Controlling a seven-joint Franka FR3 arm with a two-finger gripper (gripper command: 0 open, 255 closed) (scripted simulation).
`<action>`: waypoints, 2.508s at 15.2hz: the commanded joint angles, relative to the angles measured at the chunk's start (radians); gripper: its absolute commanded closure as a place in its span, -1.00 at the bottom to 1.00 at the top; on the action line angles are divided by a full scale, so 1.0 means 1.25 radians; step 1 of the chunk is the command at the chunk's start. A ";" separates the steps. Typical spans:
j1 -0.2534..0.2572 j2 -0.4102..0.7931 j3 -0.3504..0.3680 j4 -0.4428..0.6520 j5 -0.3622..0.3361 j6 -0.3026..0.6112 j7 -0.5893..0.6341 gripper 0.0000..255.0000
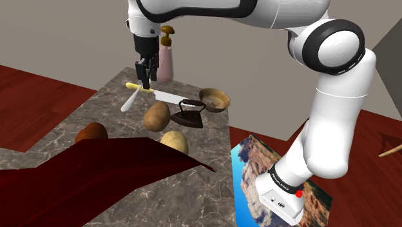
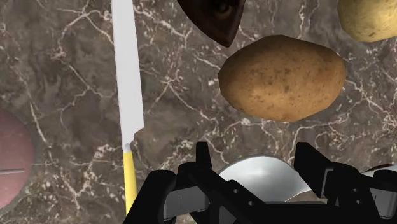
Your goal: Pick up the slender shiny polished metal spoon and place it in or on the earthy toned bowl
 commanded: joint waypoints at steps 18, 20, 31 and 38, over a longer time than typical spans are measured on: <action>-0.131 -0.240 -0.057 -0.237 0.038 0.006 -0.183 1.00; -0.151 -0.273 -0.073 -0.277 0.040 0.014 -0.219 1.00; -0.252 -0.396 -0.176 -0.419 0.020 0.043 -0.418 1.00; -0.281 -0.411 -0.210 -0.477 0.008 0.091 -0.475 1.00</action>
